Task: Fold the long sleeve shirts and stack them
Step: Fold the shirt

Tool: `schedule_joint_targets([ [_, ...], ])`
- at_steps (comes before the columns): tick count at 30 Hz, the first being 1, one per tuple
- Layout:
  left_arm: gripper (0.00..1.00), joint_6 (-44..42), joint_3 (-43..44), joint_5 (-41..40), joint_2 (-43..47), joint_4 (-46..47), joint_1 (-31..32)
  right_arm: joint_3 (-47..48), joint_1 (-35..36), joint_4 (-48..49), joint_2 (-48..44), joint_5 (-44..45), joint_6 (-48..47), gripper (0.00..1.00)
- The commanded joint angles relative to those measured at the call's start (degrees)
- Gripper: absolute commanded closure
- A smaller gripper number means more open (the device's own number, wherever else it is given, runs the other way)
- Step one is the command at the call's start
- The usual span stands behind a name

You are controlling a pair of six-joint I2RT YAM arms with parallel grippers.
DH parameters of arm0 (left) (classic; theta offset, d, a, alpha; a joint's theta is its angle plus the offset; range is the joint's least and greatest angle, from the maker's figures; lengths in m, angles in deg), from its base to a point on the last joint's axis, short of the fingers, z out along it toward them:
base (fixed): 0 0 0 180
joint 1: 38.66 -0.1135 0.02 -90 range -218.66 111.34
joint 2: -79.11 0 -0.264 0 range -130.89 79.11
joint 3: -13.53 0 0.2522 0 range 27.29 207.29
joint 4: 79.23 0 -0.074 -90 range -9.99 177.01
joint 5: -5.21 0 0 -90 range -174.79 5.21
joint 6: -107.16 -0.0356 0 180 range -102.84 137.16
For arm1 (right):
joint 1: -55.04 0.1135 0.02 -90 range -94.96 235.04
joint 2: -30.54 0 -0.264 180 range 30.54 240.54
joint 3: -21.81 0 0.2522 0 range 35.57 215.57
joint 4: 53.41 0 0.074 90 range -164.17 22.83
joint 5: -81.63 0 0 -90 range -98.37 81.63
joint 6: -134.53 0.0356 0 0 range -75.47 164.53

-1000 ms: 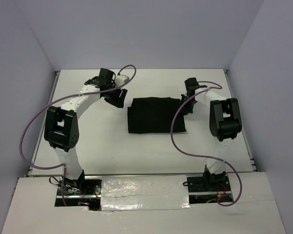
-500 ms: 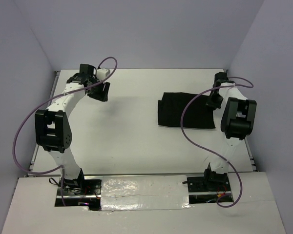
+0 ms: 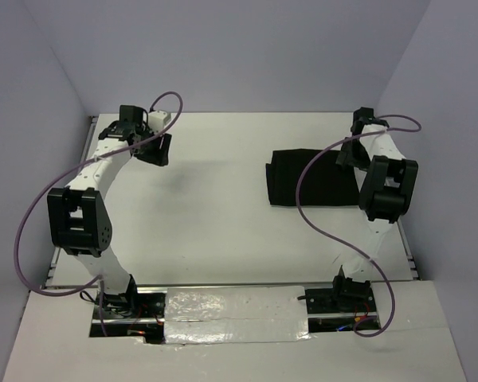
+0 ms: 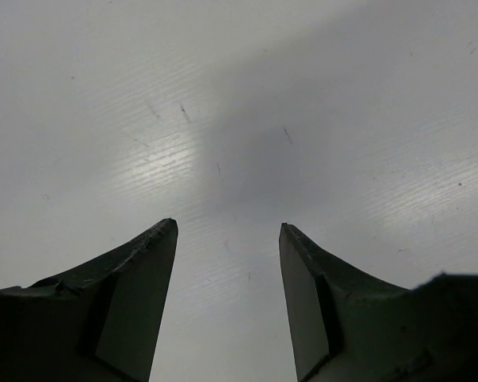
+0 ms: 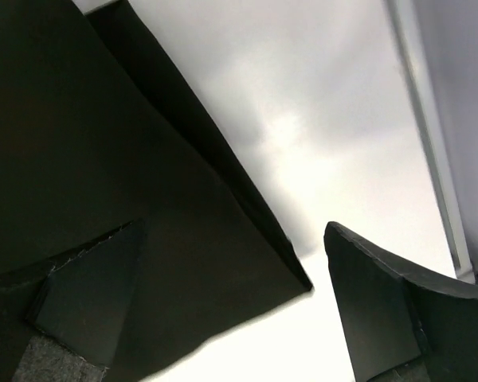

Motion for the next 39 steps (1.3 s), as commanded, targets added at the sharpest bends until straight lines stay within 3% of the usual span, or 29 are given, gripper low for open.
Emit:
schedule_joint_targets([
  [1,0.33,-0.98,-0.18,0.31,3.70,-0.23,-1.77,-0.19,-0.62,-3.23,-13.13,2.81,5.26,0.00],
  [7,0.33,-1.51,-2.46,0.14,7.65,-2.25,-4.15,-13.62,-0.62,2.04,-33.69,-3.86,11.84,0.00],
  [11,0.33,-1.86,-5.89,-0.48,11.43,-3.74,-5.73,-31.77,-0.53,7.04,-48.30,-9.83,14.66,0.00],
  [15,0.33,-3.61,-14.21,-1.01,16.78,-3.57,-6.35,-49.55,-0.53,16.34,-66.73,-20.89,17.04,0.00],
  [20,0.33,-5.82,-24.77,-3.46,22.24,-0.24,-6.44,-67.12,-0.62,23.21,-80.04,-30.12,22.04,0.00],
  [26,0.34,-10.03,-39.28,-5.31,30.84,6.62,-6.35,-76.73,-0.62,29.81,-93.32,-31.21,24.60,0.00],
  [32,0.33,-12.23,-44.56,-4.88,38.14,9.87,-6.35,-80.35,-0.62,29.47,-98.07,-30.94,23.02,0.00],
  [39,0.34,-12.76,-44.74,-4.17,38.33,9.70,-6.35,-80.79,-0.62,30.61,-98.87,-32.26,22.32,0.00],
])
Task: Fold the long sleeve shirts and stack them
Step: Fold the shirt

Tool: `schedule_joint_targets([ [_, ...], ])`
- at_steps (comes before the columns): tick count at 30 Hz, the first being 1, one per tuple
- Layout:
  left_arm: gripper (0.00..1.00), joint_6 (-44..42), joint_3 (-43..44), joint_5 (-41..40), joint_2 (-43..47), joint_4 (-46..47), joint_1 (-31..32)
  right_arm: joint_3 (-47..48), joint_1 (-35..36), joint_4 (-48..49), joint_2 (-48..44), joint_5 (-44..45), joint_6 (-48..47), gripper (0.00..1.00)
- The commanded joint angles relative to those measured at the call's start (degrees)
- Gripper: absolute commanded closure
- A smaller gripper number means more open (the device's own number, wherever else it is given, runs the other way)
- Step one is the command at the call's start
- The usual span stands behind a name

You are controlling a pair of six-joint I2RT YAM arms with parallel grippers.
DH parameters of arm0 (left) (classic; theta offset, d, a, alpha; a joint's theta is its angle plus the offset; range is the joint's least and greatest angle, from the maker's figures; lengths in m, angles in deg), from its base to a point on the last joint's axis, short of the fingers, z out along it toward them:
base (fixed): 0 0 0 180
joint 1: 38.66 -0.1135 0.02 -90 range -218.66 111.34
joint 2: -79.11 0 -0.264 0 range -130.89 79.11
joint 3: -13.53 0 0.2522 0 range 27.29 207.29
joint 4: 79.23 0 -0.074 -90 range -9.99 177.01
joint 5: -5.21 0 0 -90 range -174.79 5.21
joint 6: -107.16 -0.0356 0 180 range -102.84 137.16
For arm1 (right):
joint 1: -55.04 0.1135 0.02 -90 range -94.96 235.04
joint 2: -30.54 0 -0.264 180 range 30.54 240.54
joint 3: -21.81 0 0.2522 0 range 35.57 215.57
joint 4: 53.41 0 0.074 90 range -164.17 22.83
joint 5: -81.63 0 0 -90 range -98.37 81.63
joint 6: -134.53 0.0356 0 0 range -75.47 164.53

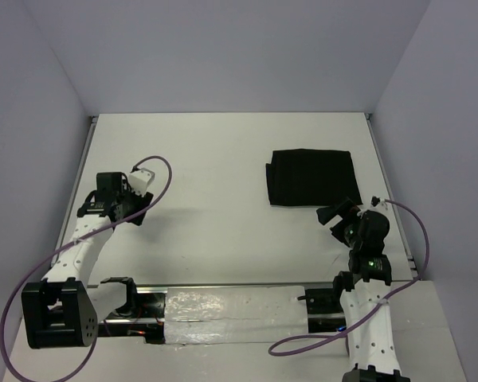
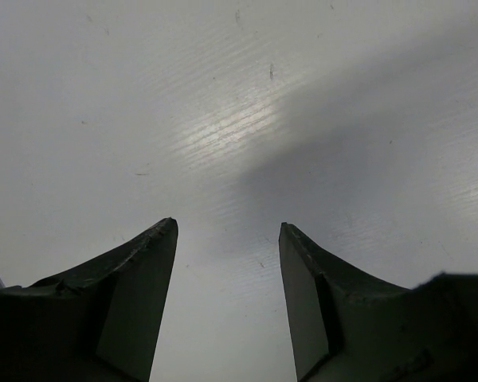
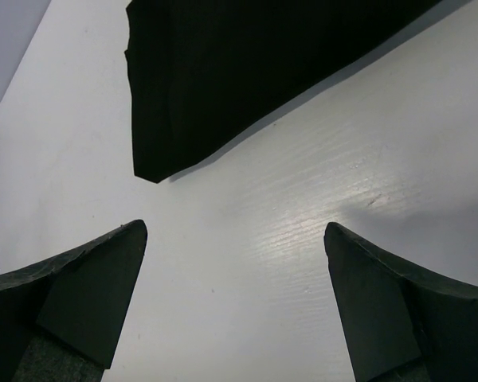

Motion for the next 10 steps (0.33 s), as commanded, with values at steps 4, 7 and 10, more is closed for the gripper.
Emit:
schedule_joint_targets([
  [4,0.34,-1.33,-0.24,1.53,0.50,1.99,-0.14,-0.29,-0.18,4.34,-0.51,-1.87,-1.16,0.00],
  [7,0.34,-1.24,-0.24,1.62,0.41,2.07,-0.14,-0.82,-0.18,5.22,-1.65,-3.20,-1.68,0.00],
  [10,0.34,-1.07,-0.24,1.80,0.32,2.25,-0.05,-1.43,-0.18,7.14,-4.46,-4.16,-2.56,0.00],
])
